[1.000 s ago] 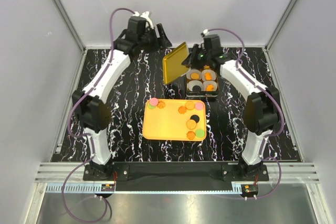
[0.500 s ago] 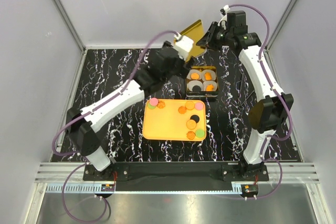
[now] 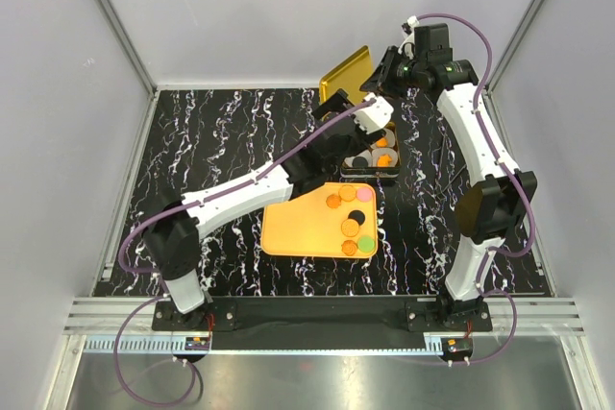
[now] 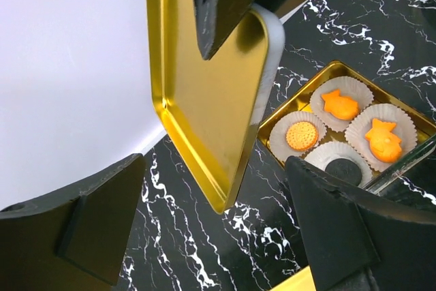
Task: Pack the cookies
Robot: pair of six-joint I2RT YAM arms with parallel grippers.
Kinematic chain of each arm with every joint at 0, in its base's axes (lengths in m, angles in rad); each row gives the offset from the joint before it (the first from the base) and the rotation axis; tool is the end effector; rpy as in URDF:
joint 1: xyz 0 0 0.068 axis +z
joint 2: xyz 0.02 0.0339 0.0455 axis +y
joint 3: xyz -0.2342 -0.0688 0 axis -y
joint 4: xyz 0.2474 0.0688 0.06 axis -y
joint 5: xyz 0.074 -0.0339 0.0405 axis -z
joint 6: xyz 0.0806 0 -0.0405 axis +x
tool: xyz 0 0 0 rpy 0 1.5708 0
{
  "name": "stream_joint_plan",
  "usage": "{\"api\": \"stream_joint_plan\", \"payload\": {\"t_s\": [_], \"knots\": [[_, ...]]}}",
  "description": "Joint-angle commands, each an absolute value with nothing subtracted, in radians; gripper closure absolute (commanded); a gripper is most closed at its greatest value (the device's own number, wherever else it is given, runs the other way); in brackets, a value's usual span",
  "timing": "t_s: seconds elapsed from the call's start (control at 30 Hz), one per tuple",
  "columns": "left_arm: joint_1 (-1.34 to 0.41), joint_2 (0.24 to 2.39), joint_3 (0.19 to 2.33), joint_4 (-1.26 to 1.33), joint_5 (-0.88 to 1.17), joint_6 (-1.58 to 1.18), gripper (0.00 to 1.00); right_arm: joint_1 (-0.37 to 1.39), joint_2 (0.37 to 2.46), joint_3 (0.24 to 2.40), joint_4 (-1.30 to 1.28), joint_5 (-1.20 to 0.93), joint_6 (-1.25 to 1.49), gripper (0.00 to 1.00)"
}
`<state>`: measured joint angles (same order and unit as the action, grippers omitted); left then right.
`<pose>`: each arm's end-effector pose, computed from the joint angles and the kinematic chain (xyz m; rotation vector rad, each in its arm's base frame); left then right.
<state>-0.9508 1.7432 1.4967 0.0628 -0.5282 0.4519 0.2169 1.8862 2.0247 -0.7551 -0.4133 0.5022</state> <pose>0.2980 -0.3475 0.3158 0.7993 1.5345 0.0959 0.4325 0.1285 0.3443 0.0783 2.2568 0.8489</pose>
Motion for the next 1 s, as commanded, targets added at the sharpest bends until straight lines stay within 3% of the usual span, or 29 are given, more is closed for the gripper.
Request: {"api": "stream_joint_plan", "payload": {"t_s": [0.0, 0.17, 0.37, 0.6, 0.73, 0.8, 0.83, 0.97], "knots": [[-0.960, 1.741, 1.506, 0.190, -0.546, 0.492, 0.08, 0.219, 1.842, 2.057, -0.764, -0.440, 0.495, 0.81], [-0.951, 1.804, 1.508, 0.280, -0.586, 0.583, 0.05, 0.221, 1.818, 2.045, -0.749, -0.471, 0.517, 0.81], [-0.928, 1.836, 1.493, 0.362, -0.572, 0.620, 0.17, 0.221, 1.775, 1.979, -0.721, -0.482, 0.534, 0.79], [-0.927, 1.856, 1.467, 0.498, -0.624, 0.712, 0.44, 0.221, 1.744, 1.933, -0.692, -0.503, 0.549, 0.78], [-0.927, 1.856, 1.453, 0.560, -0.630, 0.742, 0.66, 0.219, 1.744, 1.931, -0.689, -0.529, 0.557, 0.78], [-0.927, 1.853, 1.447, 0.578, -0.626, 0.749, 0.83, 0.221, 1.740, 1.928, -0.690, -0.529, 0.557, 0.77], [-0.927, 1.847, 1.445, 0.593, -0.627, 0.755, 0.93, 0.221, 1.733, 1.921, -0.686, -0.526, 0.554, 0.75], [-0.928, 1.815, 1.456, 0.539, -0.585, 0.735, 1.00, 0.221, 1.715, 1.904, -0.667, -0.505, 0.549, 0.58]]}}
